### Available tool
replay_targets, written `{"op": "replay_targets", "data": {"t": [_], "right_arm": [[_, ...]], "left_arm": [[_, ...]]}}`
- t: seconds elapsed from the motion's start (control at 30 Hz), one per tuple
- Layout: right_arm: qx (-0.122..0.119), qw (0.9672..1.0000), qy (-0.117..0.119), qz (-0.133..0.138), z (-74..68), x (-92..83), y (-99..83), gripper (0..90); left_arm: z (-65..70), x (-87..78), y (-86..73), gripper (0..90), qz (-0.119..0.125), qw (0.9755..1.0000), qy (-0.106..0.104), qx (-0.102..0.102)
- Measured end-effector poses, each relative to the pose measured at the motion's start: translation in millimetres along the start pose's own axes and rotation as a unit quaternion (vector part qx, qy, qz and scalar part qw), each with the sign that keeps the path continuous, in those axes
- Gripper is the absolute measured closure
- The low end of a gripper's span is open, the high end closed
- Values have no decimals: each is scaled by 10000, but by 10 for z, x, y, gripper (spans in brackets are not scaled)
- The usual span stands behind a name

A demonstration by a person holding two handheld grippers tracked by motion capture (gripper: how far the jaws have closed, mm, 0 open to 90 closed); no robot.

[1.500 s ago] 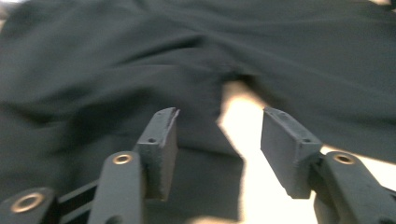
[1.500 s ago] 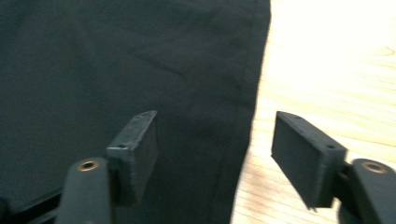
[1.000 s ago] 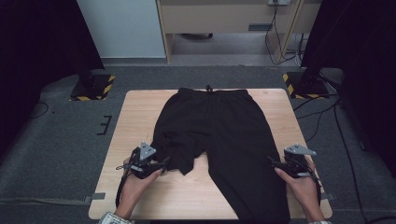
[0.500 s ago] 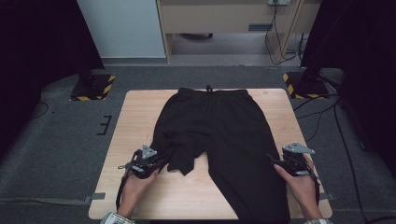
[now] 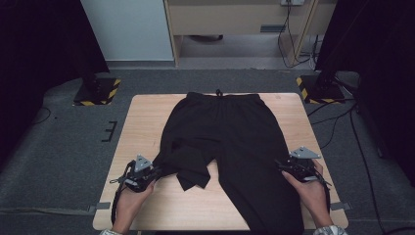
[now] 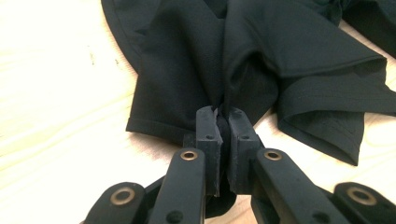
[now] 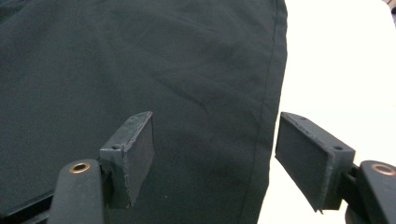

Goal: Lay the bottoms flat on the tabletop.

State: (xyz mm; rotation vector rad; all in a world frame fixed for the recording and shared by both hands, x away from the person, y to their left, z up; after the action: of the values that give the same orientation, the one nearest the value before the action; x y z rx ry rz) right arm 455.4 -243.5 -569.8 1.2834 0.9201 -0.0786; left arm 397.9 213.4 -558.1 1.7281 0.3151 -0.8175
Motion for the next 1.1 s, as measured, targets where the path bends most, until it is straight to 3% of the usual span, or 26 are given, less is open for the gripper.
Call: {"op": "replay_targets", "data": {"t": [0.13,0.23,0.33,0.4,0.5,0.67,0.73,0.83,0.93,1.0,1.1], "right_arm": [[-14,10000,-31,-2,16,-5,-1,281],[-21,10000,-24,-65,12,6,-19,282],[-20,10000,-44,-47,15,1,-15,282],[-13,10000,-45,-46,10,-5,-17,282],[-16,10000,-57,-62,-3,10,-17,282],[-44,10000,-39,-46,-52,18,-2,281],[-69,10000,-15,-53,-66,18,0,280],[-60,9999,29,-78,-74,28,-10,274],[-1,10000,56,-82,-76,34,-25,267],[39,10000,56,-66,-73,30,-25,260],[58,10000,48,-57,-71,25,-25,256]], "left_arm": [[-7,-127,-70,841,13,10000,-85,32],[27,-212,-154,841,-38,9997,-165,181],[-19,-324,-241,836,-17,9995,-92,297],[-161,-306,-262,822,-20,9998,141,156],[-357,-173,-197,777,-3,9994,309,-184],[-488,-90,-69,655,196,9978,453,-440],[-474,-159,-42,640,316,9975,477,-406],[-417,-306,44,574,588,9957,461,-548],[-330,-393,156,567,803,9944,396,-567],[-222,-399,233,527,839,9943,263,-603],[-38,-322,311,444,807,9958,184,-400]]}}
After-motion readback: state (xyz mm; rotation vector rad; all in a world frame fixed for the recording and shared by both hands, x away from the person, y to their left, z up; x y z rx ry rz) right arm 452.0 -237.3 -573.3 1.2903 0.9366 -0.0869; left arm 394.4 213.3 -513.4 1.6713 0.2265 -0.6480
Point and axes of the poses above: each handheld gripper's, and its own axes: x roughly forward along the jaws, y roughly out of its top, z roughly to its right, the point moved 10 cm from there along x, roughly forward along the jaws, and after that the axes turned 11 degrees about y, right-handed, at the moved point
